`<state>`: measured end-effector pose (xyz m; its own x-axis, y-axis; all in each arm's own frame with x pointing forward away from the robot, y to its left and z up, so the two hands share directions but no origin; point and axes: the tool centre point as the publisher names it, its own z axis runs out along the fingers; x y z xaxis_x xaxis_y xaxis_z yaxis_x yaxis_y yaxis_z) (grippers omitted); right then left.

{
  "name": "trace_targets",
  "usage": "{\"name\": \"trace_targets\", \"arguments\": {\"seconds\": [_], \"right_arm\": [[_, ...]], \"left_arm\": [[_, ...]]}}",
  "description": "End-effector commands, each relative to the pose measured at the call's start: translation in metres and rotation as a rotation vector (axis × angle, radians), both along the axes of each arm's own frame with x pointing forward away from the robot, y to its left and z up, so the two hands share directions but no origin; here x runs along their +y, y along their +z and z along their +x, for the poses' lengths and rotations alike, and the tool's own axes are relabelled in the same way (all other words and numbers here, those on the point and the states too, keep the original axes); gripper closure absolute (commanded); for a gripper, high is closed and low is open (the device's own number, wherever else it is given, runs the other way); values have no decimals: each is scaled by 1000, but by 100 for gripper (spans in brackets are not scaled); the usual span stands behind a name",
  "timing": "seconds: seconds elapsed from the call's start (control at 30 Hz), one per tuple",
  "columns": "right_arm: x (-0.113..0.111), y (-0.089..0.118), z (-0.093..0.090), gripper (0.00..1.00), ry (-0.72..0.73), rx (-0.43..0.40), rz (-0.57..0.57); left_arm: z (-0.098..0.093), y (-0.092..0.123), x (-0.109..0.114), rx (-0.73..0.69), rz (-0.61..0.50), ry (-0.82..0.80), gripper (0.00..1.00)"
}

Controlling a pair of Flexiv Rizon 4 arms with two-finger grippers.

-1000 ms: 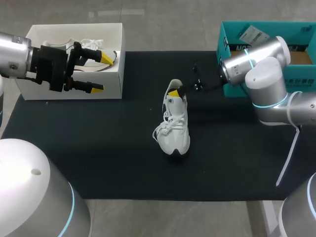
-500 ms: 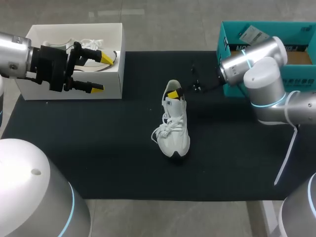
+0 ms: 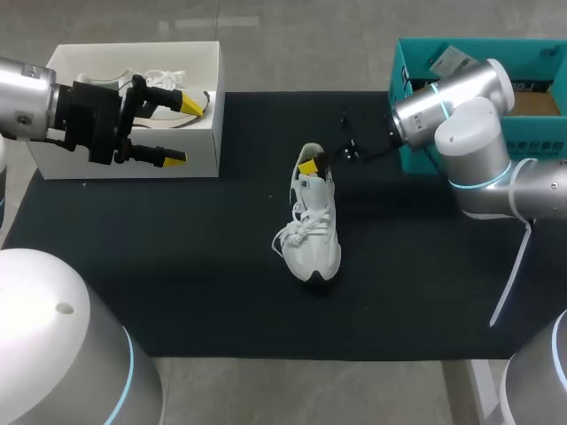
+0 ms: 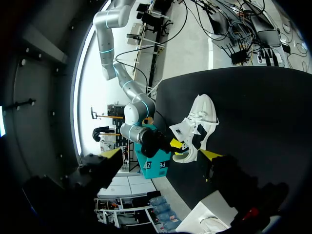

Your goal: Take the shoe out of the shoebox, open the shoe tongue, remove and reinsert the insole, then place the shoe into the shoebox

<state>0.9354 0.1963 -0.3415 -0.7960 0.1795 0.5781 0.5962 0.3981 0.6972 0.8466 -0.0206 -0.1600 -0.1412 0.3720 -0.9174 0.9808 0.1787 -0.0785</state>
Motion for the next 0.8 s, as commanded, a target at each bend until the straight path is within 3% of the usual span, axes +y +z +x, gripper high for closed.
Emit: {"name": "trace_targets", "arguments": {"seconds": [0.03, 0.8], "right_arm": [[-1, 7, 1, 7, 3, -4, -15], [-4, 35, 7, 3, 1, -87, -53]], "left_arm": [[0, 0, -1, 0, 4, 0, 0], [0, 0, -1, 0, 4, 0, 0]]}}
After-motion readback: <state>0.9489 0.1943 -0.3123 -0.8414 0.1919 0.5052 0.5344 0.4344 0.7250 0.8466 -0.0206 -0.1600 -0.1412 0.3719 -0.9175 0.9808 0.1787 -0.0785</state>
